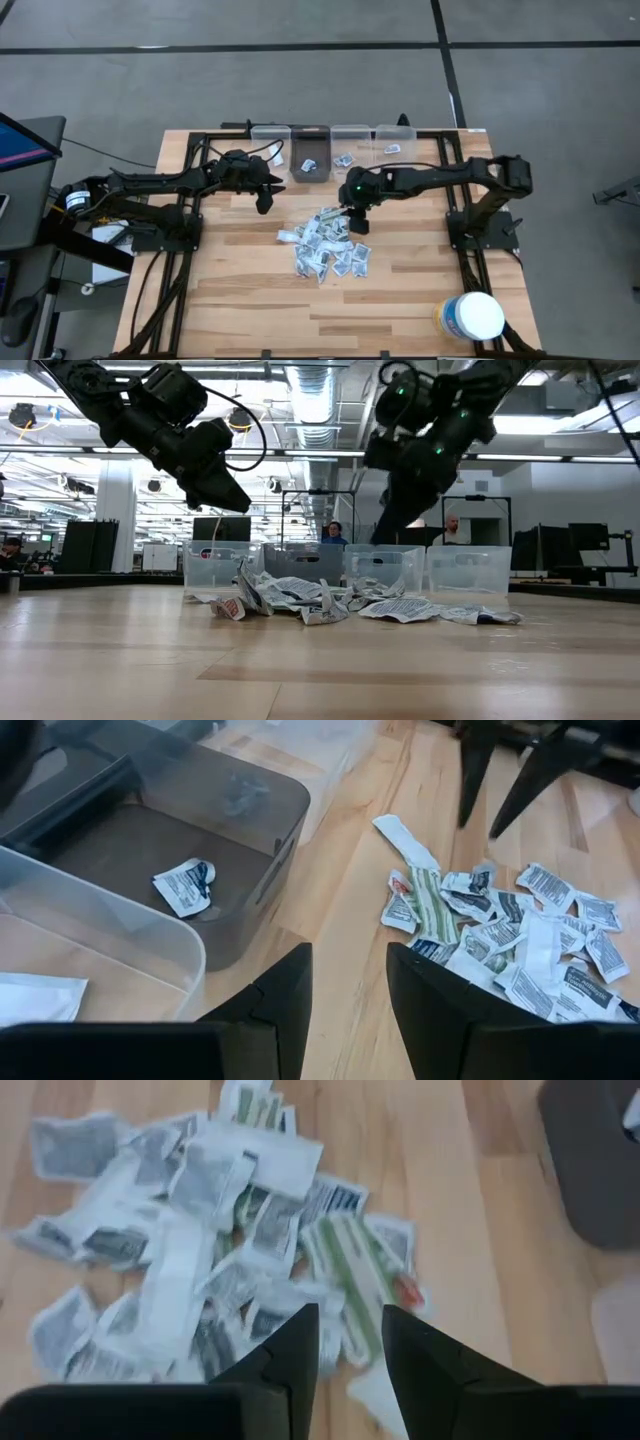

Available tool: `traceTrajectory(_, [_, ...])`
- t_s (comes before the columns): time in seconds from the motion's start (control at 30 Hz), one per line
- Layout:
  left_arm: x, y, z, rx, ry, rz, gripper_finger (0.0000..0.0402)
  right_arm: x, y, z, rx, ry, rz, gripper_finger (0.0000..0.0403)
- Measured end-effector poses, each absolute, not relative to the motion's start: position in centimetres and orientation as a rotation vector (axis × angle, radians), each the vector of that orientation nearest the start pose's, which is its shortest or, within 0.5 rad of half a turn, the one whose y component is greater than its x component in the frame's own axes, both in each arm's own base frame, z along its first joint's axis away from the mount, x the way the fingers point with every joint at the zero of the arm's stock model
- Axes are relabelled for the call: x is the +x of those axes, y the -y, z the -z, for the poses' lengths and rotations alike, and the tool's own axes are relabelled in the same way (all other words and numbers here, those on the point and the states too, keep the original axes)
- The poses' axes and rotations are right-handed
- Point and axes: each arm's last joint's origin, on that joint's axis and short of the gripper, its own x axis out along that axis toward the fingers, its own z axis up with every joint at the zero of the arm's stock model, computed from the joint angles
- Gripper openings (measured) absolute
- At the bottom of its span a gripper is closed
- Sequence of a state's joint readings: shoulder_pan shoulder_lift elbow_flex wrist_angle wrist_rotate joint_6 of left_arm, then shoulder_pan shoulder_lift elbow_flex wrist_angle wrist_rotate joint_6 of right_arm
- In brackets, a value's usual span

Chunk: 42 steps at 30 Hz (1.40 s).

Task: Pick & Place First Aid Supplies
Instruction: Put the ointment pack into the right transparent bin

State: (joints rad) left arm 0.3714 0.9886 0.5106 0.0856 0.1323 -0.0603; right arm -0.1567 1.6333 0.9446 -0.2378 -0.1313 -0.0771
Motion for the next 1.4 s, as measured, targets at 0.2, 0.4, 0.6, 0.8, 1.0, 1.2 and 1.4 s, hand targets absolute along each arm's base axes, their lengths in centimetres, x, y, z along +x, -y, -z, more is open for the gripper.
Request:
traceTrajectory(0.2, [19.6,-7.2,-22.7,-0.159,-0.377,-0.246,0.0131,33.0,4.9,-15.4,0.103,-0.944,0.008,0.0107])
traceTrajectory(0.4, [19.6,-7.1,-22.7,-0.166,-0.378,-0.210,0.0131,33.8,4.7,-13.8,0.164,-0.940,0.033,0.0107])
traceTrajectory(0.6, [19.6,-7.1,-22.6,-0.170,-0.391,-0.208,0.0131,33.9,4.3,-13.7,0.156,-0.943,0.028,0.0107])
traceTrajectory(0.8, [19.6,-7.1,-22.6,-0.170,-0.391,-0.208,0.0131,33.1,4.1,-15.6,0.096,-0.942,0.107,0.0107])
traceTrajectory(1.0, [19.6,-7.1,-22.6,-0.170,-0.391,-0.212,0.0131,31.5,4.2,-19.7,0.024,-0.868,0.172,0.0107])
traceTrajectory(1.2, [19.3,-7.0,-23.0,-0.164,-0.372,-0.212,0.0131,29.1,4.8,-23.8,0.020,-0.774,0.220,0.0107])
traceTrajectory(1.4, [17.9,-6.5,-25.0,-0.132,-0.261,-0.210,0.0131,26.5,4.7,-27.4,-0.082,-0.683,0.198,0.0107])
